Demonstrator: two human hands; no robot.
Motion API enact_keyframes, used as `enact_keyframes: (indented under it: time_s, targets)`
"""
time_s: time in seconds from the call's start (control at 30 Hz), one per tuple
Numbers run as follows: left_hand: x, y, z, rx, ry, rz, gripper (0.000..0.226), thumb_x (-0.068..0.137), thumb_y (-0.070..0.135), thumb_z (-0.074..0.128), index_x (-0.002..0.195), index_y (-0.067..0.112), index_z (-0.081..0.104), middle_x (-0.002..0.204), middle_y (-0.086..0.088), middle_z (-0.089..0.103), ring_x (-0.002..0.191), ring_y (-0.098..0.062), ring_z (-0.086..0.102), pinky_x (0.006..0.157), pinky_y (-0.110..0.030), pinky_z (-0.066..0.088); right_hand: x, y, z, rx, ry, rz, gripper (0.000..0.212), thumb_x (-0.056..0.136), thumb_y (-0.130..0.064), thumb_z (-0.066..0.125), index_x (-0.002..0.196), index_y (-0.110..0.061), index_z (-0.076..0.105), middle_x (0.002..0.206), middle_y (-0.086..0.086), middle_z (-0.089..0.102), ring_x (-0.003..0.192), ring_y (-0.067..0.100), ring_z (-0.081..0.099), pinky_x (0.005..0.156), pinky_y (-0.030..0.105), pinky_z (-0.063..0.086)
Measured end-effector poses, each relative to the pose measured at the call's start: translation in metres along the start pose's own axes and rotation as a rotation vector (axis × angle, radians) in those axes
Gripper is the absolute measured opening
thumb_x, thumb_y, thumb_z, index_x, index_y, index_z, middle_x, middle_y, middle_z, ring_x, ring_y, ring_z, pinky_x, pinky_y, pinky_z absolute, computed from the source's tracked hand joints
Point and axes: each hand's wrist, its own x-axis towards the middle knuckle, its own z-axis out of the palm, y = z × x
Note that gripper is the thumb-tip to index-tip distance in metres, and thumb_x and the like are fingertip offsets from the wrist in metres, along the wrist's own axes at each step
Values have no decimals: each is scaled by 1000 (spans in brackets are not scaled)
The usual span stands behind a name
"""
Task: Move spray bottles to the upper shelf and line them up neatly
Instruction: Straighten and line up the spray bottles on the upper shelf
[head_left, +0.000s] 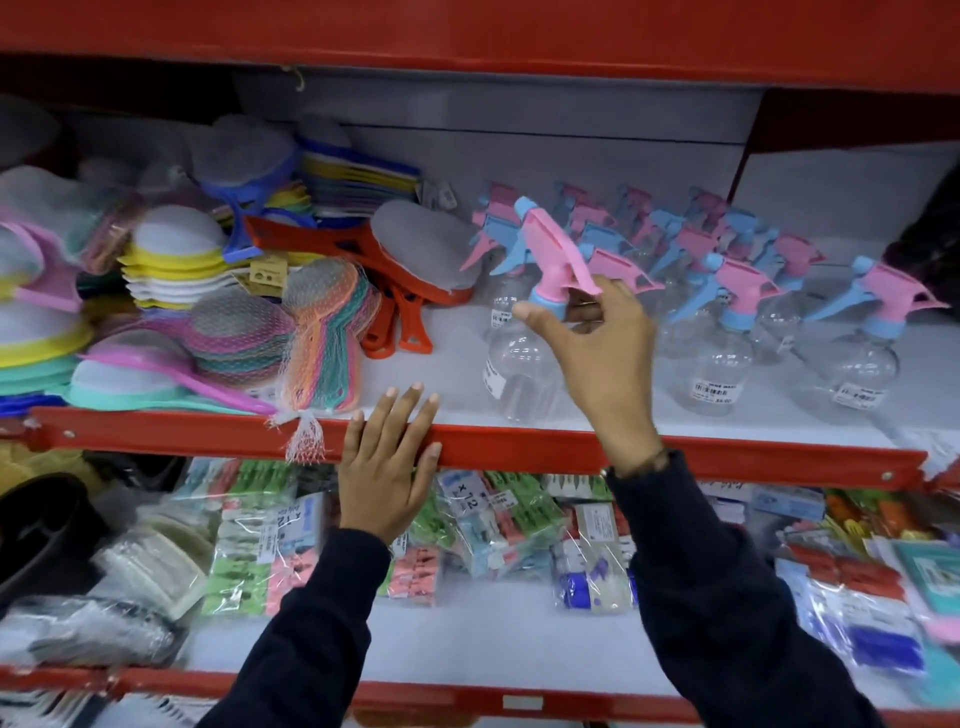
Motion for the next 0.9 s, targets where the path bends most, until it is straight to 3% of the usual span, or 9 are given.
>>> enact_keyframes:
  time_s: [0.13,0.23,0.37,0.57,0.73,0.9]
  targets:
    - [0,-1,-2,-6,-30,-2,46,99,40,26,141,24,36,144,-1,44,137,-18,30,115,-36,11,17,24,34,-99,38,-1,33,70,-33,78,90,-10,65,89,10,61,75,20,55,69,29,45]
    - [1,0,-5,0,-49,-2,47,98,41,26,141,24,35,145,0,43,138,-18,28,115,-35,9,16,38,50,-162,46,-15,34,72,-30,77,93,-6,65,94,15,62,77,23,55,71,29,43]
    - [1,0,-5,0,-58,-3,47,99,42,24,143,26,31,147,3,39,139,-16,26,116,-34,7,11,45,59,-180,62,-24,38,75,-30,74,100,-3,65,100,16,60,80,28,61,75,39,51]
    - [0,1,-7,-14,-75,-7,47,99,41,24,141,26,34,145,2,41,138,-17,29,114,-37,11,12,48,59,-173,117,-36,27,77,-26,71,98,-9,65,97,12,66,81,23,62,74,39,52]
    - [1,3,-11,-43,-121,-30,46,98,41,25,140,25,36,144,0,44,138,-17,28,116,-33,6,12,55,55,-158,42,-1,28,82,-28,61,107,-15,64,102,8,72,93,24,66,78,43,55]
    - [2,13,-19,-110,-134,-97,47,98,43,23,139,25,38,143,1,45,138,-17,27,116,-31,2,-1,60,38,-117,-66,14,44,90,-35,53,126,-9,55,127,10,62,115,18,58,95,41,50]
